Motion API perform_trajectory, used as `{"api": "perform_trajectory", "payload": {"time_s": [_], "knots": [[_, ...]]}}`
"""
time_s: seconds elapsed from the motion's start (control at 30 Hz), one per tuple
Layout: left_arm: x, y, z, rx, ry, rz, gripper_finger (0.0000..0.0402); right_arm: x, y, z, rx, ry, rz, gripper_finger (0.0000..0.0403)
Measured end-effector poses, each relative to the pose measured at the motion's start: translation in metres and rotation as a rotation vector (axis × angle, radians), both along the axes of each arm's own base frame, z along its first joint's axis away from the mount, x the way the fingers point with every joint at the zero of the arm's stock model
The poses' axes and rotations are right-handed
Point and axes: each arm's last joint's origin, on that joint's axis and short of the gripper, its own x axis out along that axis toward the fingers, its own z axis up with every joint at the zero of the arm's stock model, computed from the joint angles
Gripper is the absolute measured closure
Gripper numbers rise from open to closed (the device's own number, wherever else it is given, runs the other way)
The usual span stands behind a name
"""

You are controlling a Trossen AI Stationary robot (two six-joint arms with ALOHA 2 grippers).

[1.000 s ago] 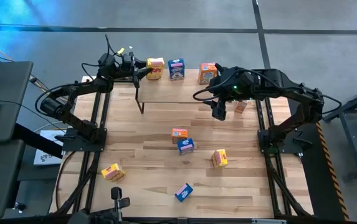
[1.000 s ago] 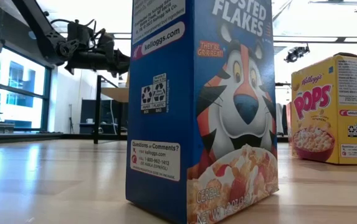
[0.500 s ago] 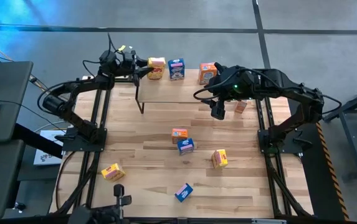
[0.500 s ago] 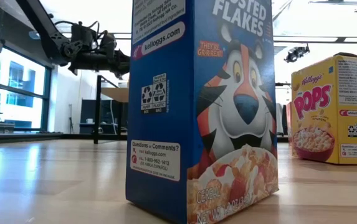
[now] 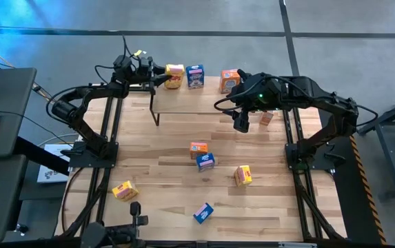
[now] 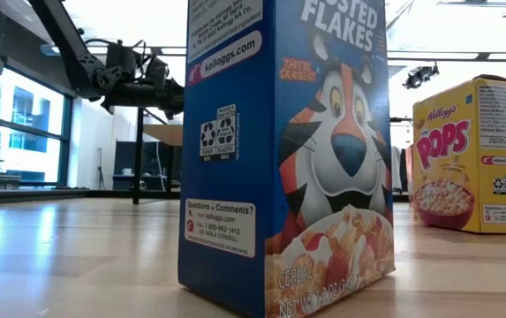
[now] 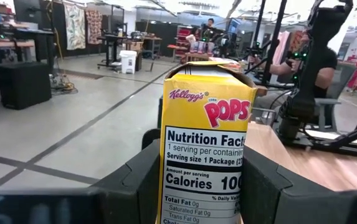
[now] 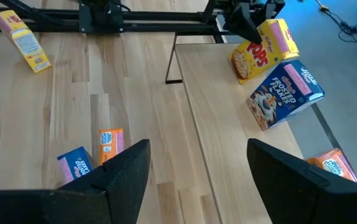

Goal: Stack cereal on shelf
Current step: Put the bottom right yellow cereal box on the shelf

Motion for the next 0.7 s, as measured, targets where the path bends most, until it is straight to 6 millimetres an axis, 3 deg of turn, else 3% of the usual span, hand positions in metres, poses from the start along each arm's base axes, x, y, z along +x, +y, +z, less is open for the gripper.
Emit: {"api": "perform_trajectory", "payload": {"time_s": [0.7], "knots": [[0.0001,-0.0007,-0.0007,-0.041,-0.003,-0.016,0.0247,0.0000,0.0001,0.0000,0.018,-0.007,-0.014,0.0142]]}}
